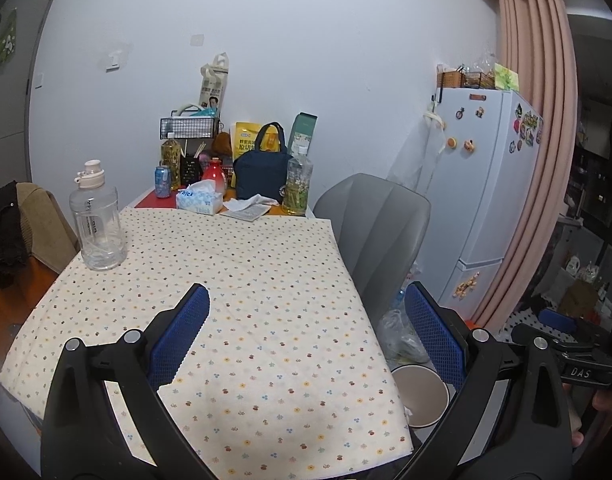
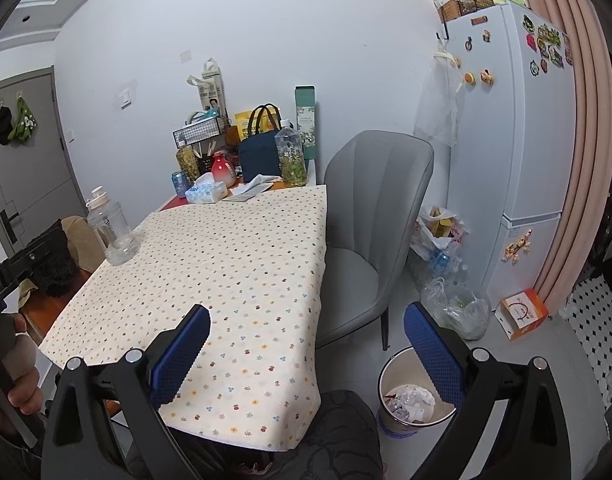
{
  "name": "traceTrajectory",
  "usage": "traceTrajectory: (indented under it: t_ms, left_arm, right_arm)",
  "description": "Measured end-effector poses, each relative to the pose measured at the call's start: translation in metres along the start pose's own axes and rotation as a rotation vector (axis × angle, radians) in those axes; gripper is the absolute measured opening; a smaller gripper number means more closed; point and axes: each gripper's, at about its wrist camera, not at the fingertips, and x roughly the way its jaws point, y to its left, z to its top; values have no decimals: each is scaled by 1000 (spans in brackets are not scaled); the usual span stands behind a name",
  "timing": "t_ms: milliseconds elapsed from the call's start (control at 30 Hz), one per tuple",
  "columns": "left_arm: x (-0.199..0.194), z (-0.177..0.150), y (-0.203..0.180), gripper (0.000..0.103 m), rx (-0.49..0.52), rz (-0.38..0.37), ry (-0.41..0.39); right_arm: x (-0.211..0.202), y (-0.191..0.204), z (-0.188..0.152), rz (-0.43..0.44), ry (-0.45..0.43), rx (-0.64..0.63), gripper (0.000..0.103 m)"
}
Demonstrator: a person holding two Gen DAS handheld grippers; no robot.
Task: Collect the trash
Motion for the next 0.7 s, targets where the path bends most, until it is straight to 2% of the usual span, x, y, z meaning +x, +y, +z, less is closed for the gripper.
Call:
traceTrajectory:
  t_ms: [700]
  left_arm:
    - [-12, -7, 1, 97, -1, -23, -22]
  right_arm:
    - [-4, 5, -7, 10, -1, -10, 95]
